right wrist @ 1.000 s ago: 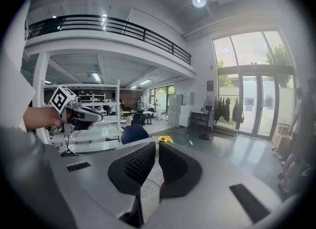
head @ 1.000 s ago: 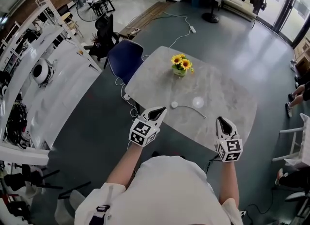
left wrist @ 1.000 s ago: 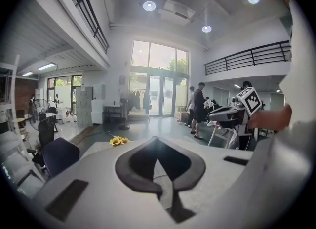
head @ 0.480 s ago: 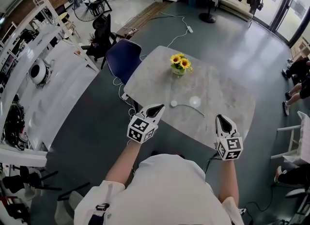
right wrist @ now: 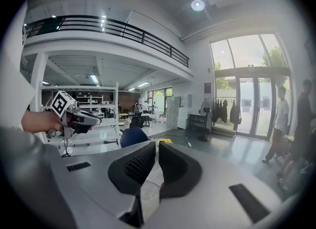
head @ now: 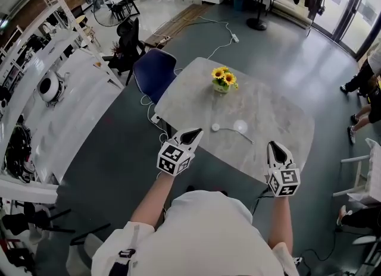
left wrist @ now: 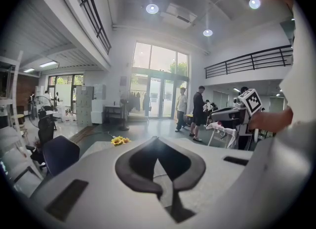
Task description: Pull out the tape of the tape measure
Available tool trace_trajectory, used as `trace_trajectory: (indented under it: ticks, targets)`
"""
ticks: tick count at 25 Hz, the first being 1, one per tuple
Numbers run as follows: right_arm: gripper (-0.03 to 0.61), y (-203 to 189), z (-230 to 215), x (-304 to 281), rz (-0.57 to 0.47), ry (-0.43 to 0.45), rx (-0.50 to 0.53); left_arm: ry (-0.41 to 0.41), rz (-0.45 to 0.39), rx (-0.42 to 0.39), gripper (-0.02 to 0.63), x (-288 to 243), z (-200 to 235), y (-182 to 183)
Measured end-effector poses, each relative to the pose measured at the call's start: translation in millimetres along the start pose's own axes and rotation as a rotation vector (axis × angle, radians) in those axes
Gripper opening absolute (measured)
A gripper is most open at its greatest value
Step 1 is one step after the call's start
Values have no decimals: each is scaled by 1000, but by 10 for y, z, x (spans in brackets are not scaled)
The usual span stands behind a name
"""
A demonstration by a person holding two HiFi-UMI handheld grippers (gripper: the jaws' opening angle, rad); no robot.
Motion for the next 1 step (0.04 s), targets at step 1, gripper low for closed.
trace_trajectory:
  ticks: [1]
  targets:
    - [44, 2, 12, -11, -3, 1, -1, 2, 1, 0, 8, 12, 13, -11]
Point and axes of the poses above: the fingertips, and each gripper's own axes: x backward along the fingers, z to its left, y out of its top, the point moved 5 cm from there along x, backward along the fingers, and after that the axes turned 12 degrees about y, right-handed, at the moved point
